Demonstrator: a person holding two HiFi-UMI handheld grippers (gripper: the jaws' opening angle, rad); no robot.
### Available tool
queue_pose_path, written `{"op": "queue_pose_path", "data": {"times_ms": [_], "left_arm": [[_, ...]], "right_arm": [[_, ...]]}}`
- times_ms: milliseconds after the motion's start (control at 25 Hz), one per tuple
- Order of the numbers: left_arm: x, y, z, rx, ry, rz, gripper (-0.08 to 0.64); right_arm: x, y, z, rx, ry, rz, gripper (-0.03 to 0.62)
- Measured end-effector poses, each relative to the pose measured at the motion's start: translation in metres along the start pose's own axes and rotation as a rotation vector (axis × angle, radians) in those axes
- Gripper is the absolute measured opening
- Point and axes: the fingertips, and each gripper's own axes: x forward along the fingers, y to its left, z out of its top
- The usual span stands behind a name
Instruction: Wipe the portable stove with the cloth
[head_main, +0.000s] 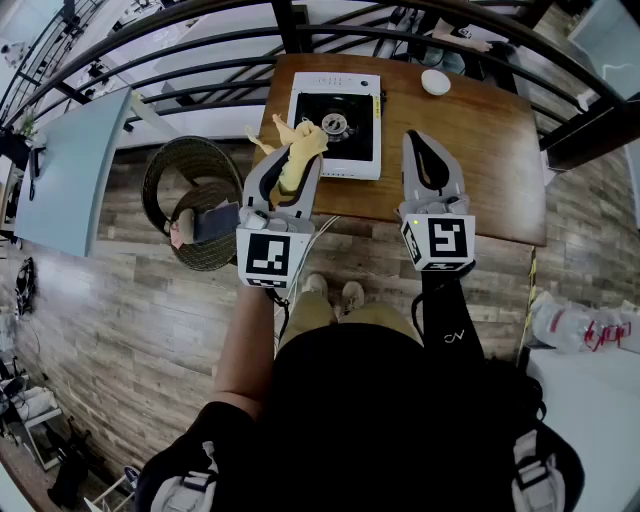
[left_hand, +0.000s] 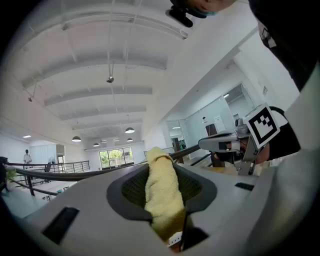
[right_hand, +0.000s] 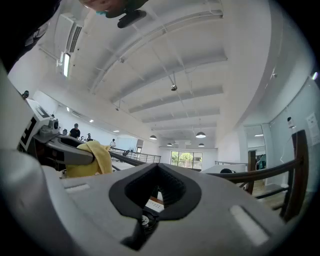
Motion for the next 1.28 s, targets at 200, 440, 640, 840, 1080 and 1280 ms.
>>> {"op": "queue_pose_path", "data": {"times_ms": [200,440,640,840,1080,1280], "left_arm": [[-0.004,-0.004,0.003,-0.002,-0.002,0.007,0.127],[-0.001,-0.012,0.013,0.021,-0.028,-0.008,0.127],[0.002,-0.007,0.006,0.008,0.007,-0.001,0.127],[0.015,0.0,-0.002,0.001,0.008,-0.022,0.128],[0.056,0.013,-0.009,-0.009,0.005,-0.068,0.127],[0.102,0.044,-0.02,-0.01,0.0,-0.104,0.128]], "right_arm": [[-0.007,0.0,0.003,0.006,-0.015,0.009,0.002],[-0.012,-0.005,0.004,0.047,-0.023,0.012,0.001],[-0.005,-0.002,0.001,0.042,-0.016,0.023,0.001],[0.011,-0.004,-0.005,0.057,-0.017,0.01,0.002],[0.049,-0.024,-0.015,0.057,0.0,-0.01,0.002],[0.102,-0.035,-0.025,0.059,0.011,-0.036,0.001]]}}
